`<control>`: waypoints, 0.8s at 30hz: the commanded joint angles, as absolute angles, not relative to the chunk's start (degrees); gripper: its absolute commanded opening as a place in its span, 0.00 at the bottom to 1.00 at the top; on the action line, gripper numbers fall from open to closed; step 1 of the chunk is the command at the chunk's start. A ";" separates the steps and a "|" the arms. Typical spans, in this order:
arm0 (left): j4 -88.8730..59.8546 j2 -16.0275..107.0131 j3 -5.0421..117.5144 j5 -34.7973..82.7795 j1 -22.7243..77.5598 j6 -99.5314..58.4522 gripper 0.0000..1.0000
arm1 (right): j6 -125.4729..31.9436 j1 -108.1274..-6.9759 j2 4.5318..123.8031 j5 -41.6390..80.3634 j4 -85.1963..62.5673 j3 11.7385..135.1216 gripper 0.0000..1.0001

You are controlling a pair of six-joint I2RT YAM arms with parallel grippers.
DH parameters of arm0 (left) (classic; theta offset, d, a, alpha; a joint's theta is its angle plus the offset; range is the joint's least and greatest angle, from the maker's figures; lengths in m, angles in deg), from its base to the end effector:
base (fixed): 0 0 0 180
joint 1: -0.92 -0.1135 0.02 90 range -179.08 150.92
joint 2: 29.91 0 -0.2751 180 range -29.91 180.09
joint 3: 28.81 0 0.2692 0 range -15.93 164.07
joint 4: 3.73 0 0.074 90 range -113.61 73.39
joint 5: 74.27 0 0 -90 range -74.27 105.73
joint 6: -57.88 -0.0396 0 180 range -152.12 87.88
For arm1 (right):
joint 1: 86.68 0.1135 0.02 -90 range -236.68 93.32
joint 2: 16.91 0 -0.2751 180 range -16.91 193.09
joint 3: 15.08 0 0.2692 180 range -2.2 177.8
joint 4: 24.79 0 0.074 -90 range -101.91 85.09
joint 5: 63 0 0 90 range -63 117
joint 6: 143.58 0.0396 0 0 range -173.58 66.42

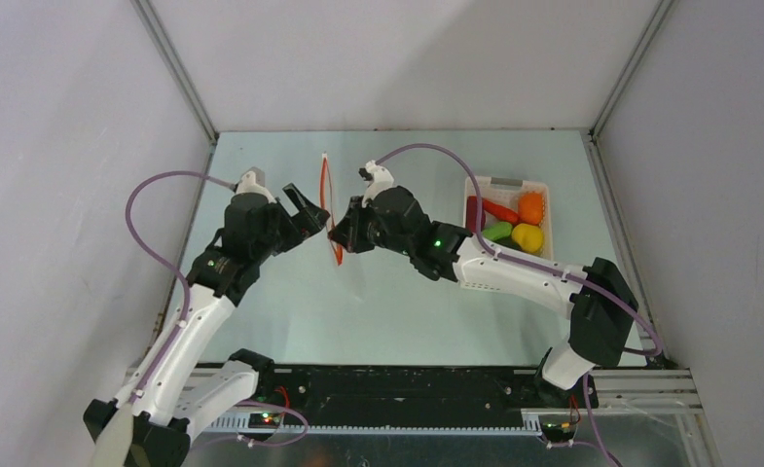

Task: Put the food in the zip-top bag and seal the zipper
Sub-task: Open the zipper of the food storage bag.

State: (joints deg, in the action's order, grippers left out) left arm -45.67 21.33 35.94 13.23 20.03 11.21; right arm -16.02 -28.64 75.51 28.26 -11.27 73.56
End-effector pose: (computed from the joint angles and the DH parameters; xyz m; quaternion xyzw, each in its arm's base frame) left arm 0.1984 -0.0669 0.3368 -0.1911 0.8374 -0.2492 0.4473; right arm 0.2171 0.3463 0.3368 -0.1368 0.7937 0.4331 0.4047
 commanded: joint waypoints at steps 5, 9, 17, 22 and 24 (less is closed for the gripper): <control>-43.31 23.11 38.40 9.56 20.90 10.84 0.96 | -18.85 -27.04 73.26 31.55 -9.23 73.91 0.00; -43.68 24.59 38.13 8.63 20.87 11.03 0.90 | -20.10 -26.20 73.08 32.61 -9.28 73.91 0.00; -45.38 28.52 39.40 8.65 21.26 10.73 0.68 | -22.01 -25.88 72.54 35.44 -8.86 73.91 0.00; -45.46 30.02 40.22 8.23 21.69 10.60 0.66 | -23.02 -25.53 72.44 36.42 -8.62 73.91 0.00; -45.67 31.02 40.83 8.07 21.95 10.60 0.65 | -23.34 -25.31 72.43 36.68 -8.66 73.91 0.00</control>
State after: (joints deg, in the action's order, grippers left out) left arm -46.13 30.03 37.52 9.71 21.26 11.21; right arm -21.44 -25.99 75.29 34.25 -7.83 73.56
